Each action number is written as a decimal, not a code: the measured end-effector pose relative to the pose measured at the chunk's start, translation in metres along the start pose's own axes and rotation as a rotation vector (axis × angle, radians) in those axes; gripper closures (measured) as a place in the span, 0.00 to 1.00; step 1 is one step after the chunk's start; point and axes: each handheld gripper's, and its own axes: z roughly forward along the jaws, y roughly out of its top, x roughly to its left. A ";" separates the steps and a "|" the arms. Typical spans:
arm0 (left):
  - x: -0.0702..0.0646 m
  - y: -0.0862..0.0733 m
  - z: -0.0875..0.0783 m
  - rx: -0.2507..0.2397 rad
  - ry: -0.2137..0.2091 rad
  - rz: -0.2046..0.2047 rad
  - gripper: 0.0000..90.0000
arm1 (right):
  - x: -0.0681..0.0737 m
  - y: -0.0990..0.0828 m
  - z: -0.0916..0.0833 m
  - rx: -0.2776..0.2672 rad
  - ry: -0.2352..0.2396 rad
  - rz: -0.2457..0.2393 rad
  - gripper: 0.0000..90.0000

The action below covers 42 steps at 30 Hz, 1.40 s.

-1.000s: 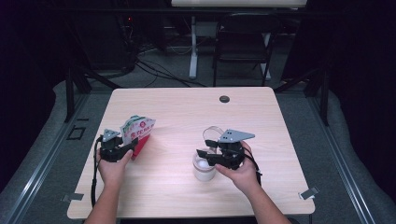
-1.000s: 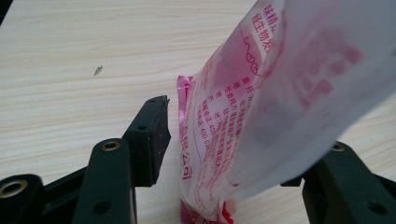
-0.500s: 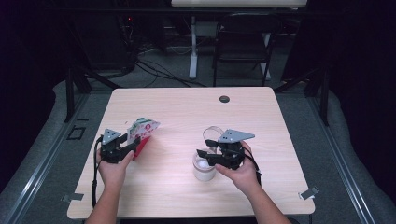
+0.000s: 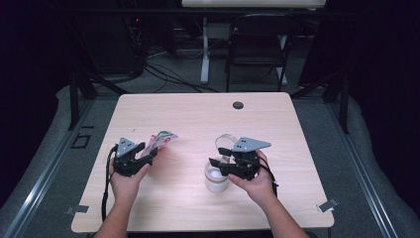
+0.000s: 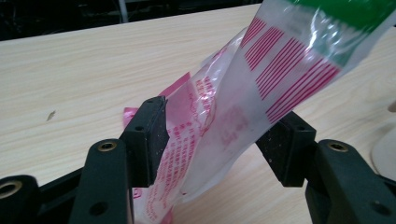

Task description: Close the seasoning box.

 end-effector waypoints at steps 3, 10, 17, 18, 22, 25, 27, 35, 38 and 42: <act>-0.007 0.001 0.002 0.003 -0.014 0.024 0.50 | 0.000 0.000 0.000 -0.003 0.003 0.001 0.54; -0.021 0.002 0.007 0.024 -0.044 0.072 0.50 | -0.001 0.000 -0.001 -0.005 -0.004 0.003 0.54; -0.030 0.002 0.008 0.031 -0.067 0.101 0.50 | -0.002 0.000 -0.002 -0.007 -0.012 0.002 0.54; -0.031 0.003 0.008 0.032 -0.070 0.106 0.50 | -0.002 0.000 -0.004 -0.008 -0.014 0.005 0.54; -0.036 0.004 0.009 0.038 -0.083 0.126 0.50 | -0.003 0.001 -0.006 -0.011 -0.015 0.010 0.54; -0.040 0.005 0.011 0.042 -0.095 0.134 0.50 | -0.003 0.001 -0.008 -0.020 -0.017 0.020 0.54; -0.043 0.005 0.013 0.044 -0.101 0.137 0.50 | -0.005 0.001 -0.010 -0.015 -0.020 0.015 0.55; -0.063 0.004 0.021 0.084 -0.146 0.200 0.51 | -0.008 0.002 -0.020 -0.031 -0.032 0.025 0.62; -0.071 0.004 0.022 0.092 -0.164 0.228 0.51 | -0.011 0.003 -0.025 -0.041 -0.040 0.030 0.64; -0.079 0.006 0.023 0.087 -0.196 0.233 0.51 | -0.014 0.004 -0.033 -0.058 -0.054 0.037 0.66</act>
